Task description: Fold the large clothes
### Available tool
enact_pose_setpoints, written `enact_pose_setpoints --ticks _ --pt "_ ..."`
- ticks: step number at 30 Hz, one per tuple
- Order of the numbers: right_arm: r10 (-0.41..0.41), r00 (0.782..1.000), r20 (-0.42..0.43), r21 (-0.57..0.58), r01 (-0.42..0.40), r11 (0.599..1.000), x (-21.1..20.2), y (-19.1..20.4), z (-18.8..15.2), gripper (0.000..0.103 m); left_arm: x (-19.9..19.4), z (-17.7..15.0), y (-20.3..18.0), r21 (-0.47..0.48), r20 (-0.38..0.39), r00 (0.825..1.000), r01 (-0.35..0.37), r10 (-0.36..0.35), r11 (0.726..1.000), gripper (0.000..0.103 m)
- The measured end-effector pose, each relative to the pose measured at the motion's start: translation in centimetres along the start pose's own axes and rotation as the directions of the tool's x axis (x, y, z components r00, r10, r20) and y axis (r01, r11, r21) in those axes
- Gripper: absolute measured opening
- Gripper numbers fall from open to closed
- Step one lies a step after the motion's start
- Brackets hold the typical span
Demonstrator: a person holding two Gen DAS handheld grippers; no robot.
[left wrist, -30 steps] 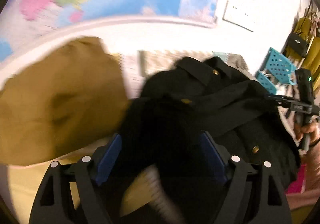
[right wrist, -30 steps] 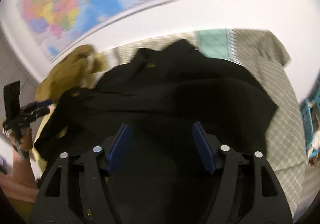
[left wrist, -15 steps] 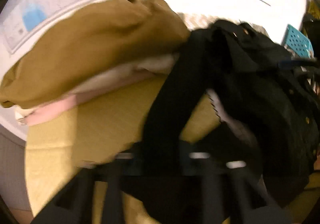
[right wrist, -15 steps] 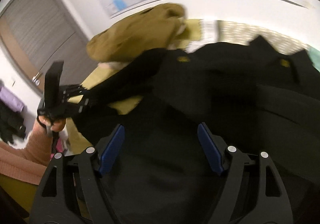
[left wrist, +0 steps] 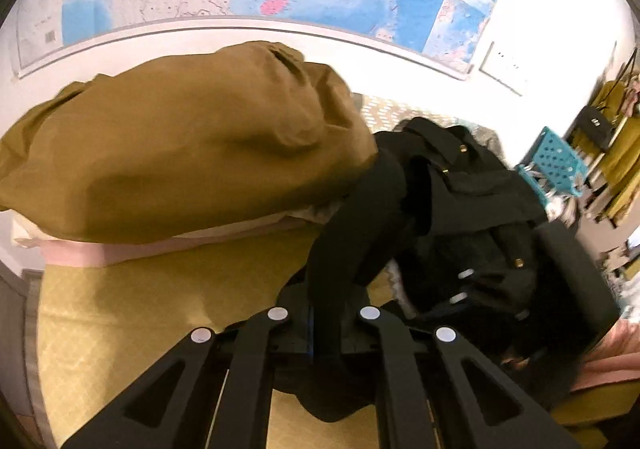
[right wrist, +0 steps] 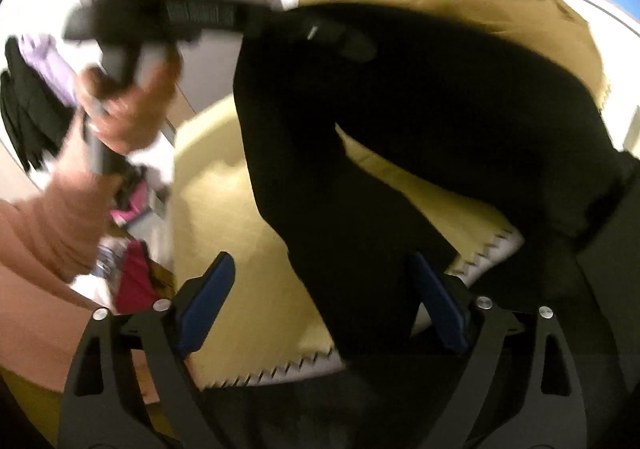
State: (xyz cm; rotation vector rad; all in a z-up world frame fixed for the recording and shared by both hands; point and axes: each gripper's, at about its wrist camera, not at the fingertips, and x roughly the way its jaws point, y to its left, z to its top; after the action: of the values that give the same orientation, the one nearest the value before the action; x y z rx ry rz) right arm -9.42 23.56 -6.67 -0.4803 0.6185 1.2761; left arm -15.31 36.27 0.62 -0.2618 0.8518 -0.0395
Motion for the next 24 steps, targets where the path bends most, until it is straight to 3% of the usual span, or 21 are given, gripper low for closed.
enact_pose_setpoints --ticks 2,3,5,7,12,14,16,18,20,21,24 --pt "-0.027 0.999 -0.028 -0.014 0.026 1.000 0.8 0.2 0.6 0.020 -0.2 0.3 -0.7 0.009 0.000 1.000 0.002 -0.002 1.000 0.005" --pt "-0.013 0.999 -0.031 -0.007 0.012 1.000 0.6 0.1 0.8 0.015 -0.5 0.5 -0.9 0.017 0.004 1.000 0.010 -0.010 1.000 0.005" --pt "0.069 0.997 0.035 0.037 -0.070 0.997 -2.3 -0.7 1.4 0.014 -0.9 1.2 -1.4 0.027 0.011 1.000 0.027 -0.027 0.999 0.005" --pt "0.100 0.989 0.105 0.068 -0.108 0.992 -5.9 -1.8 2.2 0.014 -1.7 2.5 -2.1 0.035 0.023 0.998 0.054 -0.055 0.998 0.005" --pt "0.159 0.942 0.296 0.157 -0.212 0.965 -17.3 -5.9 3.4 0.010 -3.6 7.3 -6.4 0.072 0.067 0.970 0.227 -0.232 0.971 0.013" --pt "0.083 0.938 0.336 0.199 -0.157 0.967 -22.0 -7.9 3.0 0.010 -3.8 9.0 -8.6 0.095 0.072 0.953 0.286 -0.293 0.953 0.020" --pt "0.002 0.933 0.361 0.244 -0.096 0.965 -25.8 -9.9 2.0 0.010 -3.5 10.4 -11.2 0.131 0.082 0.936 0.329 -0.341 0.935 0.038" --pt "-0.095 0.926 0.366 0.307 -0.024 0.951 -29.0 -11.0 0.1 0.010 -3.3 11.1 -13.4 0.185 0.126 0.922 0.339 -0.365 0.922 0.055" --pt "-0.189 0.913 0.362 0.400 0.031 0.916 -31.6 -13.0 -3.1 0.010 -2.6 11.2 -13.9 0.193 0.138 0.907 0.369 -0.398 0.909 0.062" --pt "-0.220 0.910 0.351 0.441 0.046 0.896 -32.3 -14.1 -4.4 0.010 -1.7 11.2 -14.1 0.184 0.135 0.906 0.374 -0.400 0.909 0.063" --pt "-0.285 0.919 0.272 0.589 0.075 0.804 -32.7 -18.0 -10.0 0.010 1.3 10.6 -14.2 0.178 0.114 0.937 0.308 -0.330 0.935 0.063"
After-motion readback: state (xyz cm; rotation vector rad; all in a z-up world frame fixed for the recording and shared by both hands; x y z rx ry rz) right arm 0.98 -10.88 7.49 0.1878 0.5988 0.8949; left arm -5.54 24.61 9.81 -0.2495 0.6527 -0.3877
